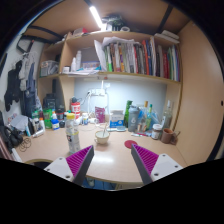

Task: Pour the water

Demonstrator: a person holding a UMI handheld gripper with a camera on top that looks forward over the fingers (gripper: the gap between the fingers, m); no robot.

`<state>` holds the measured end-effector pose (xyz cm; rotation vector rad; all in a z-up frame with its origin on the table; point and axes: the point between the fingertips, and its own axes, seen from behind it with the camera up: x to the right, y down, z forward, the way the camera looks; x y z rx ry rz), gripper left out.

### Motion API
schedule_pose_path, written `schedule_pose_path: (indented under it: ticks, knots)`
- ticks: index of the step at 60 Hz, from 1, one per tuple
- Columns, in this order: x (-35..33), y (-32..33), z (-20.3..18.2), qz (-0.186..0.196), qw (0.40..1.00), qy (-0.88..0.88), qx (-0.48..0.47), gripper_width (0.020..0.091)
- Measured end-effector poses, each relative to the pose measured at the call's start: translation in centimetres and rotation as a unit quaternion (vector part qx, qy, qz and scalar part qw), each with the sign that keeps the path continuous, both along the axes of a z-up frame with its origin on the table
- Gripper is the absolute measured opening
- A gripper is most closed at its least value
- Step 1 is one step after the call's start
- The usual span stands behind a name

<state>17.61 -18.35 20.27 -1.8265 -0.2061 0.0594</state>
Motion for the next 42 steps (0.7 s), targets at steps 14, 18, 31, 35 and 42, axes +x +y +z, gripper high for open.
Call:
schedule_pose_path:
  ticks: [14,18,31,35,42]
  knots:
    - [-0.9,0.5,0.3,0.007,1.000,-0.003,0.007,0.0839]
    - [-1.3,0.5,0.0,0.011,1.000,-0.003,0.006,0.0841]
    - [-5.8,1.3,-2.5,0.060,0.998,0.014,0.018,0.0841]
    - [-7.8,1.9,-3.7,0.079,0.996,0.019,0.027,0.0842]
    - [-11.8,3.3,-5.5,0.111,0.992,0.037,0.052,0.0843]
